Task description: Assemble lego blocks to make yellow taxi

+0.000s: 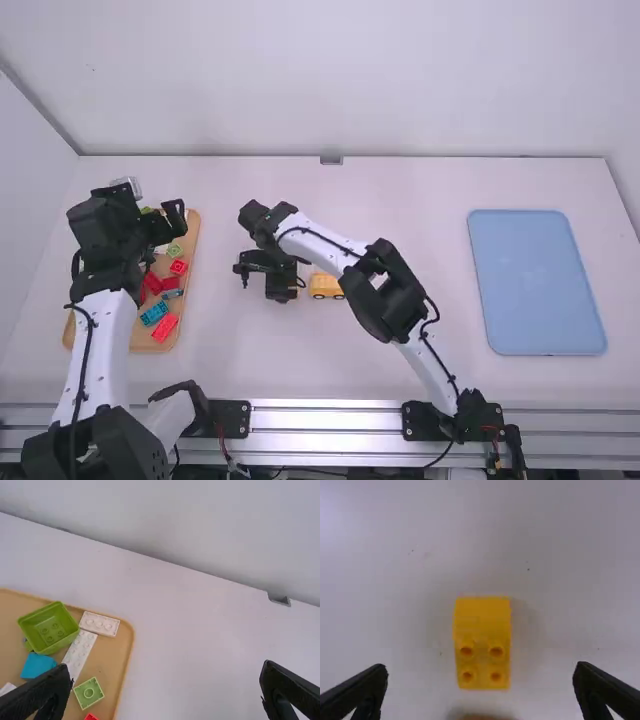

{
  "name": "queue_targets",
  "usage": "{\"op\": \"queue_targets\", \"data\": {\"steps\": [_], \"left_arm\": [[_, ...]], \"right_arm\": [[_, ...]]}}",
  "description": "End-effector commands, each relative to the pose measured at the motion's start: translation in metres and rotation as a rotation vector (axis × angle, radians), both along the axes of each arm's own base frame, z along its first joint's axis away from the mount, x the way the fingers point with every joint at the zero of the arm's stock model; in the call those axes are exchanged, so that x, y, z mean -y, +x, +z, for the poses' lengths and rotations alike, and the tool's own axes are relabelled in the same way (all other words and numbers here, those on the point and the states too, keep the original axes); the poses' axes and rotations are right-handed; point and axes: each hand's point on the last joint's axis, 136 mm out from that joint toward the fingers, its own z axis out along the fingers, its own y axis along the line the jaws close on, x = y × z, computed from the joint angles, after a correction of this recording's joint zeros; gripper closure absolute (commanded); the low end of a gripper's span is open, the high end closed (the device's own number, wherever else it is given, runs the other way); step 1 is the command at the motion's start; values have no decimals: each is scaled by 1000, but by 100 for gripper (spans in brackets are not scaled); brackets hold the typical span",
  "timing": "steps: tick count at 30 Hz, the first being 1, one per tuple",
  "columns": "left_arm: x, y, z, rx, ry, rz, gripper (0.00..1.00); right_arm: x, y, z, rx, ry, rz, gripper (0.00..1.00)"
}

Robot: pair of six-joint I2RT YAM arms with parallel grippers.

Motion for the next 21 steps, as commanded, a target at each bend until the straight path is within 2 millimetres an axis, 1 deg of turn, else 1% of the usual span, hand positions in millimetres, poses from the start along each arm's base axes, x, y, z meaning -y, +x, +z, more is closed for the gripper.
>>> {"op": "queue_targets", "data": {"steps": [1,4,5,6,8,9,11,13,14,15,16,17,18,19,20,21], "left_arm": [[-9,-3,-4,-18,27,53,1],[-20,-7,-9,-50,52,114,1],[-22,-10,-13,-71,52,126,1],[-21,-12,-17,-88,46,125,1],[-19,-15,-21,-105,37,120,1],[-19,-15,-22,-111,35,120,1],[-19,-14,-24,-115,33,119,1],[-19,-14,-25,-117,33,119,1],[-19,-13,-28,-124,31,119,1],[-20,-12,-29,-124,30,119,1],[-20,-11,-30,-121,31,118,1],[-20,-11,-30,-121,31,118,1],[-19,-8,-31,-108,29,107,1],[-16,-5,-32,-99,27,84,1],[-2,1,-33,-74,39,-24,1],[0,1,-33,-71,41,-40,1]], "right_arm": [[-4,20,23,44,24,-17,1],[-7,34,54,67,69,-18,1],[-7,45,73,87,101,-42,1],[-8,50,86,94,126,-60,1],[-5,60,105,106,157,-101,1],[0,70,122,120,181,-147,2],[8,79,132,107,204,-206,2],[11,80,133,50,241,-243,2],[9,75,122,-83,335,-248,2],[7,74,112,-148,397,-229,2],[11,77,100,-180,429,-234,2],[11,77,100,-180,429,-234,2],[22,90,80,-186,424,-311,2],[30,100,73,-179,415,-380,2],[42,111,69,-168,414,-457,2],[43,112,69,-169,418,-458,2]]}}
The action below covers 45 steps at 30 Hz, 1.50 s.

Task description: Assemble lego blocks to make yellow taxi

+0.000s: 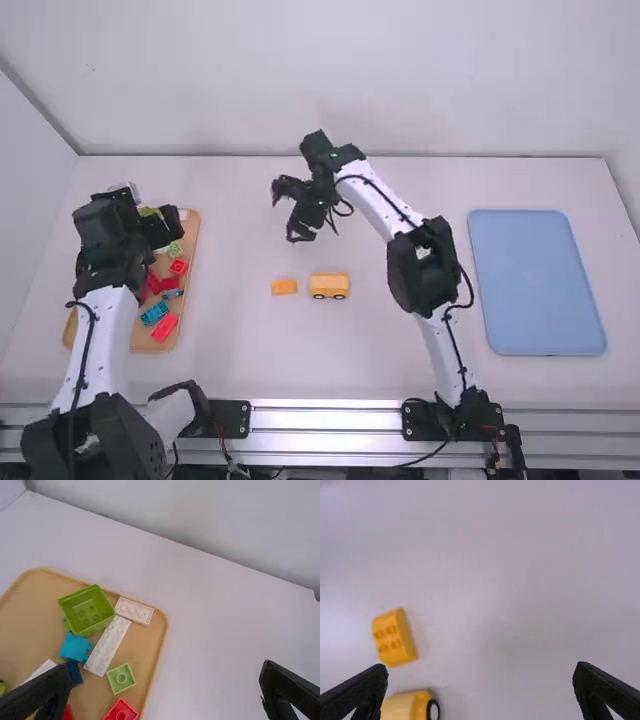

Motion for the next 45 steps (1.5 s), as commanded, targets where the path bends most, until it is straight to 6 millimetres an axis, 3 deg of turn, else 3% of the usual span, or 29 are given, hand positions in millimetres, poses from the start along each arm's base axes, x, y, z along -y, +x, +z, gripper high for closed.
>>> {"op": "queue_targets", "data": {"steps": [1,4,7,12,13,16,20,21,24,26,29,33,36,38,41,45], "left_arm": [[28,4,-9,10,-4,-192,1],[58,8,-10,67,-1,-402,1],[78,9,-18,93,-15,-545,1],[107,5,-25,155,-35,-778,1],[126,1,-30,215,-26,-929,1],[147,-3,-40,287,-29,-1089,1],[185,-12,-75,370,-6,-1315,1],[197,-16,-92,376,19,-1377,1],[211,-21,-113,372,54,-1446,1],[229,-29,-140,351,71,-1523,1],[234,-31,-158,289,70,-1536,2],[238,-36,-182,199,95,-1554,13],[244,-52,-192,219,131,-1624,15],[248,-64,-199,243,180,-1674,24],[246,-66,-207,219,206,-1660,32],[238,-58,-217,144,217,-1582,31]], "right_arm": [[5,-3,12,-69,81,-51,2],[11,-21,57,16,198,90,2],[24,-32,85,186,177,90,2],[47,-26,73,387,120,-58,2],[56,-26,62,444,157,-113,2],[67,-27,50,488,257,-183,2],[86,-34,44,457,484,-225,2],[95,-41,47,420,564,-200,2],[107,-50,52,372,647,-163,1],[132,-60,58,337,730,-109,2],[149,-61,57,345,741,-111,1],[160,-60,54,353,732,-119,2],[160,-60,53,361,728,-113,1],[156,-62,53,359,729,-101,1],[150,-65,53,374,729,-68,2],[144,-65,51,387,710,-54,1]]}}
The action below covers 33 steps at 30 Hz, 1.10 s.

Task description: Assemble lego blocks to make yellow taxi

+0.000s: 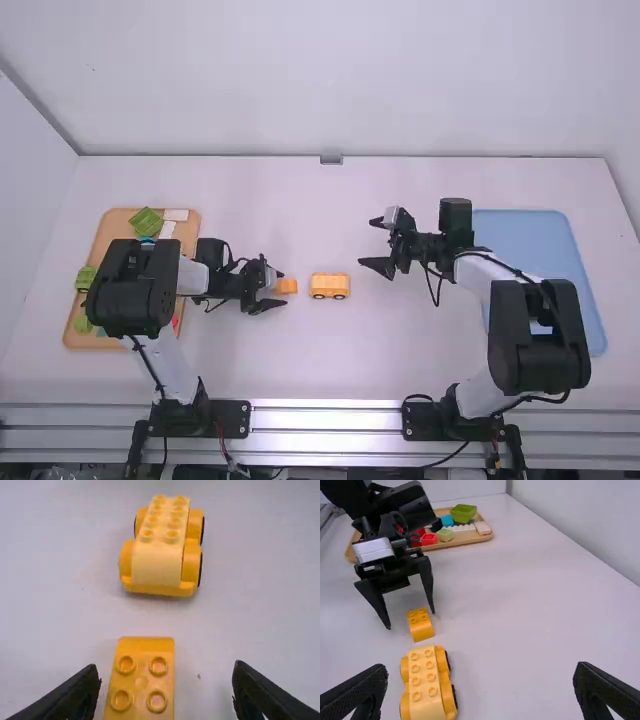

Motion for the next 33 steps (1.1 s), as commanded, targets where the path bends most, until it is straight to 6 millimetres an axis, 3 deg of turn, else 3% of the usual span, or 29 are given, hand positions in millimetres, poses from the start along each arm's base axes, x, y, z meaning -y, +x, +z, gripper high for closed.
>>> {"op": "queue_targets", "data": {"steps": [1,3,8,11,21,25,29,33], "left_arm": [[-3,-4,-13,-55,28,43,32],[-4,-4,-14,-43,35,44,36],[-4,-6,-16,-47,42,46,56],[-4,-7,-16,-50,38,45,56],[-3,2,-5,-14,32,42,75],[1,2,26,-26,33,24,80],[11,6,64,36,24,-12,85],[37,7,91,140,-55,-105,85]], "right_arm": [[-5,0,7,39,-6,17,1],[-8,-1,6,41,-13,20,2],[-12,-2,5,40,-17,27,2],[-12,-3,5,37,-17,27,2],[-10,-3,-1,16,-38,10,1],[-9,-14,-24,61,-120,40,2],[-21,-30,-51,90,-126,120,1],[-37,-33,-80,50,-86,144,1]]}}
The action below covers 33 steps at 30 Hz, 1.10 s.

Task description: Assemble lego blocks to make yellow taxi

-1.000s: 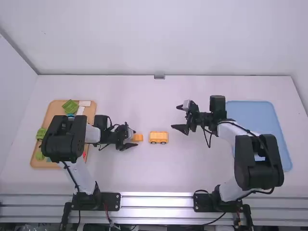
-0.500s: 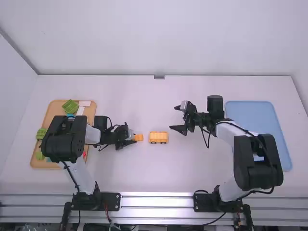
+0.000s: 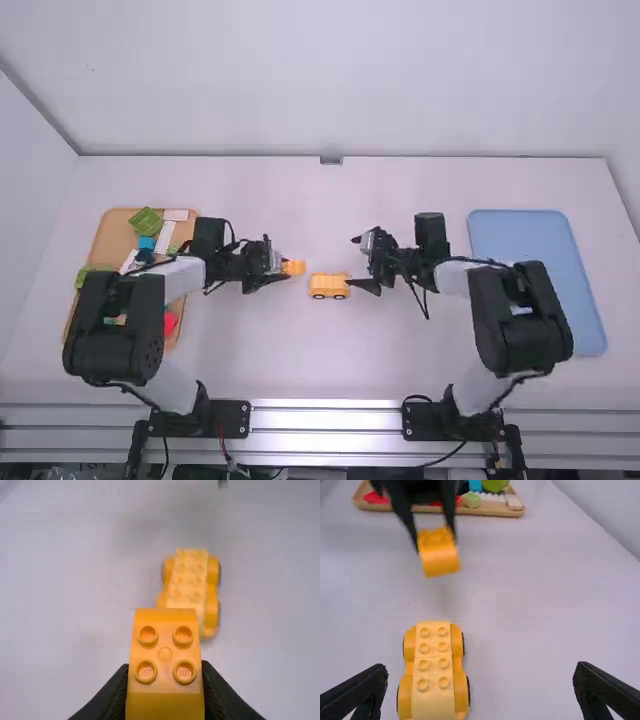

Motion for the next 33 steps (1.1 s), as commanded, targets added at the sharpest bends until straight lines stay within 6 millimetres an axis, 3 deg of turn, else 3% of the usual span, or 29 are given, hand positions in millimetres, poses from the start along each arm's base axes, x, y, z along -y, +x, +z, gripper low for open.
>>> {"op": "queue_targets", "data": {"steps": [1,7,15,17,19,21,22,24,28,33], "left_arm": [[20,-8,15,26,-76,-84,85],[36,-9,3,-37,-126,-106,85],[43,-12,-6,-60,-203,-153,84],[44,-11,-8,-75,-217,-154,85],[49,-10,-15,-103,-218,-146,85],[51,-10,-16,-107,-225,-152,85],[55,-11,-19,-102,-228,-165,85],[58,-12,-21,-100,-223,-174,85],[64,-14,-21,-99,-215,-189,88],[61,-2,-27,-124,-169,-122,90]], "right_arm": [[-11,-14,-31,-86,14,30,1],[-39,-15,-77,-76,47,106,1],[-45,-7,-96,-117,53,104,2],[-46,-7,-95,-123,57,109,7],[-46,-7,-94,-122,62,115,27],[-46,-7,-94,-120,61,115,37],[-46,-7,-96,-121,55,112,49],[-46,-8,-96,-126,55,113,58],[-46,-8,-96,-126,57,114,61],[-47,-17,-92,-119,81,162,63]]}}
